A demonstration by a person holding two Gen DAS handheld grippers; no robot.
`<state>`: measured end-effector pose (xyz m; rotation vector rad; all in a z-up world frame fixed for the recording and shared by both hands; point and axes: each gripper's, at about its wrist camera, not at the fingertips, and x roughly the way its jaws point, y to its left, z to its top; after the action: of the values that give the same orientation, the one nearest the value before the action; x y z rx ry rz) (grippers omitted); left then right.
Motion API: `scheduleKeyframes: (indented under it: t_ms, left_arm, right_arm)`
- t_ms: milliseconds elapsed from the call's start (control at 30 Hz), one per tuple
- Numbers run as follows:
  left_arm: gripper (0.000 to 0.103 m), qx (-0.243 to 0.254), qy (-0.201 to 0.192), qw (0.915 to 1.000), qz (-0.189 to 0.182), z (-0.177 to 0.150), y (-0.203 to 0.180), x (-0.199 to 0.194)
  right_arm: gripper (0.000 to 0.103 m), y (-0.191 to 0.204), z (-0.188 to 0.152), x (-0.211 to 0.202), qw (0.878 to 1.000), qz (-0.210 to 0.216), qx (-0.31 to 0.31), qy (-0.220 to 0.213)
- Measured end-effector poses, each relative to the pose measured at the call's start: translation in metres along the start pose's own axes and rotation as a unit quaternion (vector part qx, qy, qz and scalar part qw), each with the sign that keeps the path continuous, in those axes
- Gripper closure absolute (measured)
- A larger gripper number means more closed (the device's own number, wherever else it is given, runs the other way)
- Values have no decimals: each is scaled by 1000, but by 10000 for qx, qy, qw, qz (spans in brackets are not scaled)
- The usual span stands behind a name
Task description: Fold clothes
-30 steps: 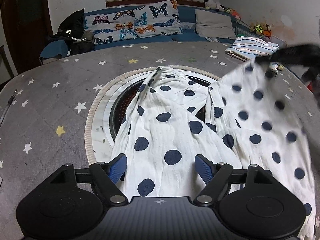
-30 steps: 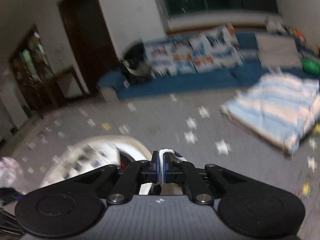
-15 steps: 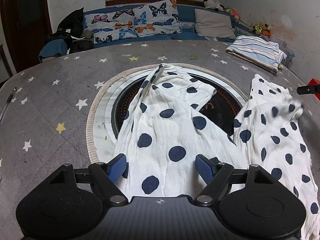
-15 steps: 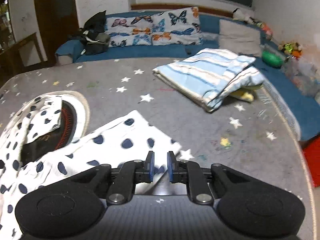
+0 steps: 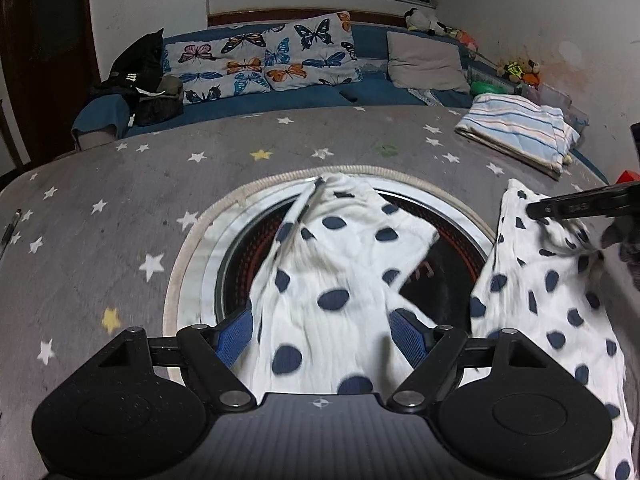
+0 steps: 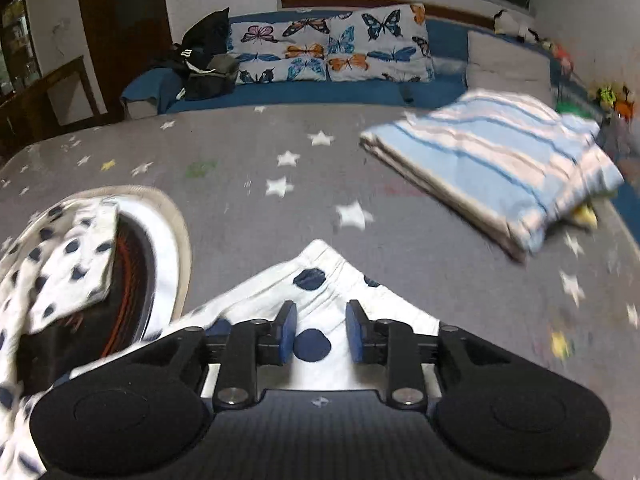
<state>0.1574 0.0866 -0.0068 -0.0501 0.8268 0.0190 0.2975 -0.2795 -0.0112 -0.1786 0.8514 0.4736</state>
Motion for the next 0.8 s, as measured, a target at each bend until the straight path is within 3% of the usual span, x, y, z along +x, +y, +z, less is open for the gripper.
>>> scheduleKeyframes:
  t_ms: [133, 200, 400, 467, 567, 633, 733, 800]
  left_arm:
    - [24, -119, -8, 9998, 136, 7, 8, 13]
    - [24, -150, -48, 9997, 205, 9, 12, 16]
    - [29, -198, -88, 9994, 277, 11, 27, 30]
    - [38, -185, -74, 9994, 270, 10, 32, 35]
    - [53, -229, -62, 9996, 138, 9, 39, 39]
    - [71, -220, -70, 9997, 61, 8, 43, 41]
    - [91, -182, -135, 9997, -20, 6, 47, 42]
    - [96, -252, -164, 9995, -71, 5, 51, 41]
  right_arm:
    - [72, 15, 27, 18, 9993, -327, -143, -81]
    - [71, 30, 36, 13, 9987, -287, -358, -223]
    - [72, 82, 35, 0, 9880, 1386, -671, 136]
    - [72, 102, 29, 4, 9807, 1714, -863, 370]
    - [72, 120, 23, 13, 9750, 1846, -1076, 607]
    - [74, 128, 23, 16, 9744, 1758, -1240, 656]
    - [84, 141, 27, 19, 9732, 1571, -1536, 672]
    - [84, 152, 32, 20, 9716, 1372, -1830, 598]
